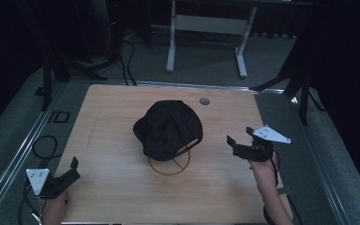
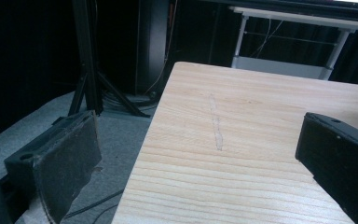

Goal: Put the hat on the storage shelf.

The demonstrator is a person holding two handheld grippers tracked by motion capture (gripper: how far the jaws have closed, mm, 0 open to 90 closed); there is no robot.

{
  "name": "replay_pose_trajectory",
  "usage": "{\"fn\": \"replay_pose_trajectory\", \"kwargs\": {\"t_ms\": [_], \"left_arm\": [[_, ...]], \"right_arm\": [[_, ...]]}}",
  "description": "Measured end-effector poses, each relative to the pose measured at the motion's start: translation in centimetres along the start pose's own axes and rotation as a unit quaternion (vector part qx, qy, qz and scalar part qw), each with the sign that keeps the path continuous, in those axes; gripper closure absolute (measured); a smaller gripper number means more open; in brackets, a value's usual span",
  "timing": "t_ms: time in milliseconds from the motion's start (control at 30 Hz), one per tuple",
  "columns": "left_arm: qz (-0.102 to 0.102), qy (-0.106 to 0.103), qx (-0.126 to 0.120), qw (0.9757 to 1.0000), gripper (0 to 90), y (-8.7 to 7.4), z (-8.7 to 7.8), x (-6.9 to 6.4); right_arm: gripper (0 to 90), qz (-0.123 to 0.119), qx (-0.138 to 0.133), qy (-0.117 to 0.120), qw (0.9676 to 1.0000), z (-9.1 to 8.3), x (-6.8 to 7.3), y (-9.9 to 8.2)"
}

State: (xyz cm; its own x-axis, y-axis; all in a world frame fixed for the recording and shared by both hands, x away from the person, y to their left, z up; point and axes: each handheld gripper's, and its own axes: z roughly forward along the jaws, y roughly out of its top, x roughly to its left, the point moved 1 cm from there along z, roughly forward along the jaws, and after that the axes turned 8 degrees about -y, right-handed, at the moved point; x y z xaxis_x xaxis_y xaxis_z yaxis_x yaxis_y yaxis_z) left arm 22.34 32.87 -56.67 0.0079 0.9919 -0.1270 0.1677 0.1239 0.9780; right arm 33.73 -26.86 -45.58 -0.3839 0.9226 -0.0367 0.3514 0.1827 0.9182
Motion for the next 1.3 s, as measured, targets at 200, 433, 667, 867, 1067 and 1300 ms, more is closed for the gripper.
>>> {"fn": "replay_pose_trajectory", "kwargs": {"t_ms": [200,433,667,867,1067,1300], "left_arm": [[0.002,0.000,0.000,1.0000,0.5,0.0,0.0,0.0],[0.003,0.000,0.001,1.0000,0.5,0.0,0.0,0.0],[0.004,0.001,0.003,1.0000,0.5,0.0,0.0,0.0],[0.004,0.001,0.003,1.0000,0.5,0.0,0.0,0.0],[0.001,0.000,0.001,1.0000,0.5,0.0,0.0,0.0],[0.002,0.000,0.001,1.0000,0.5,0.0,0.0,0.0]], "right_arm": [[12.3,0.006,0.016,-0.023,0.9996,0.3,-1.6,-3.1],[12.3,0.020,0.031,-0.054,0.9979,0.1,-3.7,-7.1],[12.3,0.026,0.052,-0.075,0.9955,-0.1,-5.2,-9.4],[12.4,0.035,0.062,-0.089,0.9935,-0.6,-6.1,-10.8],[12.4,0.040,0.065,-0.110,0.9911,-1.4,-7.0,-11.6],[13.1,0.051,0.059,-0.136,0.9876,-2.3,-7.7,-12.2]]}}
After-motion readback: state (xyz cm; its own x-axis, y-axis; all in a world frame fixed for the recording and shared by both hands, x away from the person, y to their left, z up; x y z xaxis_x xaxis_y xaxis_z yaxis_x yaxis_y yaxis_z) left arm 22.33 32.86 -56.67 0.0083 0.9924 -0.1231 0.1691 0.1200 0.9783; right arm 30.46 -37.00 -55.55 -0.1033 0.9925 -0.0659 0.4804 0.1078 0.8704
